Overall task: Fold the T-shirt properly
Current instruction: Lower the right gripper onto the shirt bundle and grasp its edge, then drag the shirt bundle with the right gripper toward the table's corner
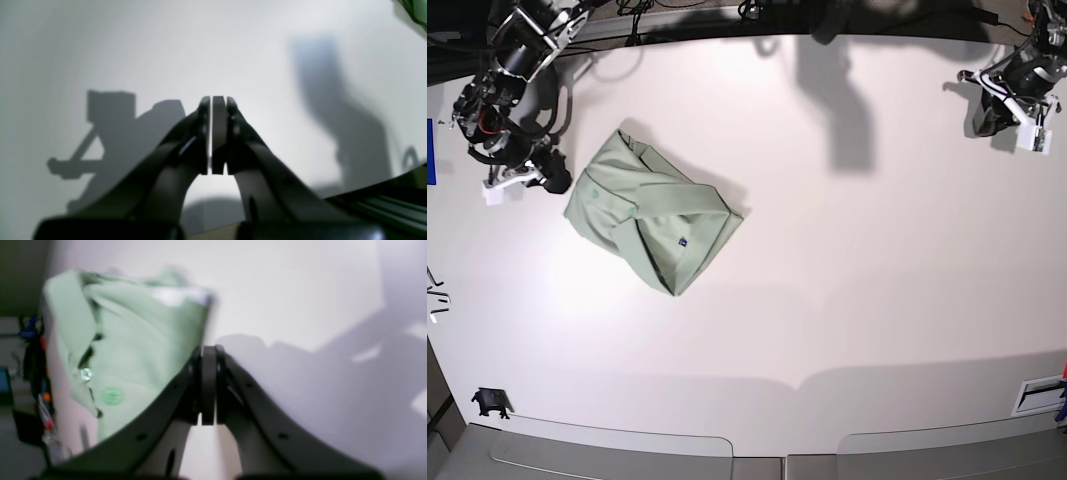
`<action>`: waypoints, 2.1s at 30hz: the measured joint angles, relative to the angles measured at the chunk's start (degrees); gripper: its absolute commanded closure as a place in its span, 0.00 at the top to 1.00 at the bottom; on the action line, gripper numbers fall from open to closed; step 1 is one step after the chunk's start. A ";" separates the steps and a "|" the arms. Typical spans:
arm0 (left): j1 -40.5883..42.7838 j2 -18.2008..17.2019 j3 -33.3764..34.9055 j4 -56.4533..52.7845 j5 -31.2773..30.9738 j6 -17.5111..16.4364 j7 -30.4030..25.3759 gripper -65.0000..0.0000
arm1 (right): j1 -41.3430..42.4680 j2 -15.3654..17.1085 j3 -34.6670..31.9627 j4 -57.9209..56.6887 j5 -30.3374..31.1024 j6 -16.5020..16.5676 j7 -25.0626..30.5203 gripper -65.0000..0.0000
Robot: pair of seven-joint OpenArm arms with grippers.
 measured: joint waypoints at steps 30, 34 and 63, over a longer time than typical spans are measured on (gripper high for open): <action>0.00 0.02 0.00 0.00 0.46 -0.02 0.17 0.00 | 5.11 2.97 -60.61 32.15 -24.85 8.46 6.91 0.00; -0.02 0.00 0.02 0.00 0.44 -0.02 0.17 0.00 | 5.35 2.97 -61.72 25.16 -26.32 8.44 10.78 0.00; 0.00 0.02 0.02 0.00 0.44 -0.02 0.17 0.00 | 6.56 2.82 -19.37 0.83 -22.71 -7.37 4.94 0.00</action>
